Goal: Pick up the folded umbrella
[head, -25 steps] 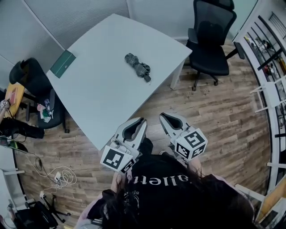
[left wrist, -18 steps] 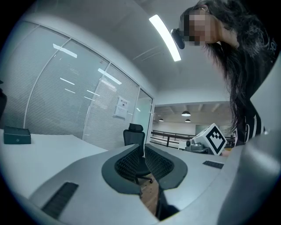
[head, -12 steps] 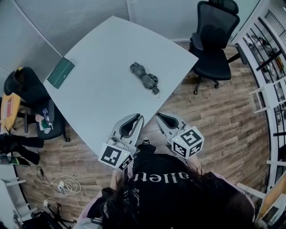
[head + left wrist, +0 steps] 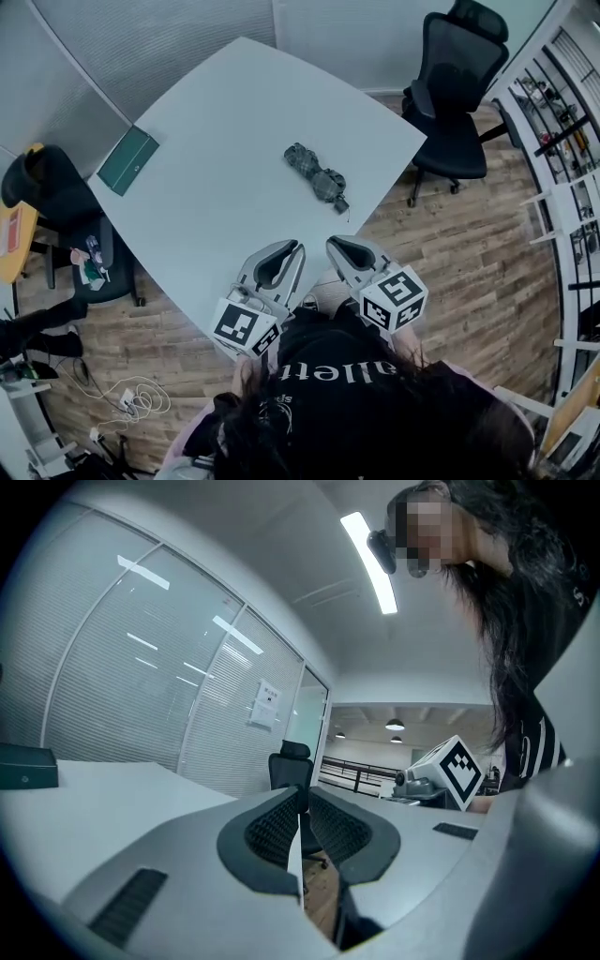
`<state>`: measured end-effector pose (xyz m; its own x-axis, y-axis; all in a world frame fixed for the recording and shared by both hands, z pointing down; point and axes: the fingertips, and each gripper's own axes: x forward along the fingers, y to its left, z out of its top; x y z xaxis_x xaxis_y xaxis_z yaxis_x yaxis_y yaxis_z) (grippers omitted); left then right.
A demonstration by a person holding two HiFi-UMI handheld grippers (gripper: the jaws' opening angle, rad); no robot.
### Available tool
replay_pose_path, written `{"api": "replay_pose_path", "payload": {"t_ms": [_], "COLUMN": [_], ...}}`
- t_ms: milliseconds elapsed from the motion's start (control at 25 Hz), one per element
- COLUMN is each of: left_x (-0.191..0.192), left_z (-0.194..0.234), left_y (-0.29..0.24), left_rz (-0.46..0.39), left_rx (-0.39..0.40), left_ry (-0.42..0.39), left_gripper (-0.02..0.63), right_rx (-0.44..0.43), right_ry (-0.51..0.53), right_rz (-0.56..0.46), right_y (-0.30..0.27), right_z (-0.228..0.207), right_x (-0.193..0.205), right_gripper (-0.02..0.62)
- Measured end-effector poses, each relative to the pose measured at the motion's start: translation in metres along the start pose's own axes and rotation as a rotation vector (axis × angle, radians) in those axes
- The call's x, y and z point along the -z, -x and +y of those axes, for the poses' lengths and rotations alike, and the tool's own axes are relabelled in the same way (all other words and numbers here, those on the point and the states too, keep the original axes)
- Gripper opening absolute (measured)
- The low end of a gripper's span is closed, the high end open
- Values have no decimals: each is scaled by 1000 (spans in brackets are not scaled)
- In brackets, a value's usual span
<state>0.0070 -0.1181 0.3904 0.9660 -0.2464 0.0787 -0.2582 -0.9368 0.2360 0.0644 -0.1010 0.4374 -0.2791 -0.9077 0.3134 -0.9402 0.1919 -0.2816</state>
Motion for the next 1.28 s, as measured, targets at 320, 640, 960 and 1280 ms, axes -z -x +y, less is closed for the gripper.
{"api": "replay_pose_path", "payload": {"t_ms": [320, 640, 960, 1280], "left_x": [4, 5, -3, -11], "left_z": [25, 56, 82, 94], "left_y": [-11, -31, -55, -61], "left_rz": [5, 12, -1, -6], "left_rx": [-34, -148, -271, -383], "left_ry": [36, 57, 60, 40], "left_gripper": [54, 55, 55, 54], "right_rx": [-11, -79, -142, -160], "right_ry": [-1, 18, 55, 65], "right_rz": [40, 91, 159, 266], "right_y": [-21, -57, -97, -144], "right_z": [-14, -48, -91, -138], "right_x": [-1, -10, -9, 19], "right_gripper": [32, 32, 34, 35]}}
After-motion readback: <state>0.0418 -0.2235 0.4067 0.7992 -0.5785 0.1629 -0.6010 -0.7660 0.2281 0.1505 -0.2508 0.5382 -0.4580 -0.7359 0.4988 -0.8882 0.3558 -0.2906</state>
